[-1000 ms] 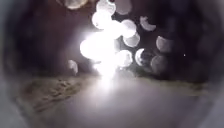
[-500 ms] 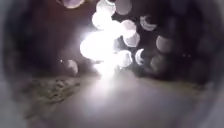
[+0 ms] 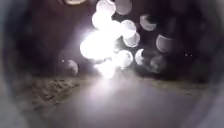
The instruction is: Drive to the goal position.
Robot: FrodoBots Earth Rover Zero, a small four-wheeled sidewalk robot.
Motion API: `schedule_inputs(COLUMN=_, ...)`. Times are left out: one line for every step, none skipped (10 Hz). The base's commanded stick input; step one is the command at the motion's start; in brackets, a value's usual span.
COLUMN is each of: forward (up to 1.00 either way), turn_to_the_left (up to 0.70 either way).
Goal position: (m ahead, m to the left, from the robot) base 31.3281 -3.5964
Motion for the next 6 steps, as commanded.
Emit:
schedule_inputs(forward=0.7, turn_to_the_left=0.0)
schedule_inputs(forward=0.7, turn_to_the_left=0.0)
schedule_inputs(forward=0.7, turn_to_the_left=0.0)
schedule_inputs(forward=0.7, turn_to_the_left=0.0)
schedule_inputs(forward=0.7, turn_to_the_left=0.0)
schedule_inputs(forward=0.7, turn_to_the_left=0.0)
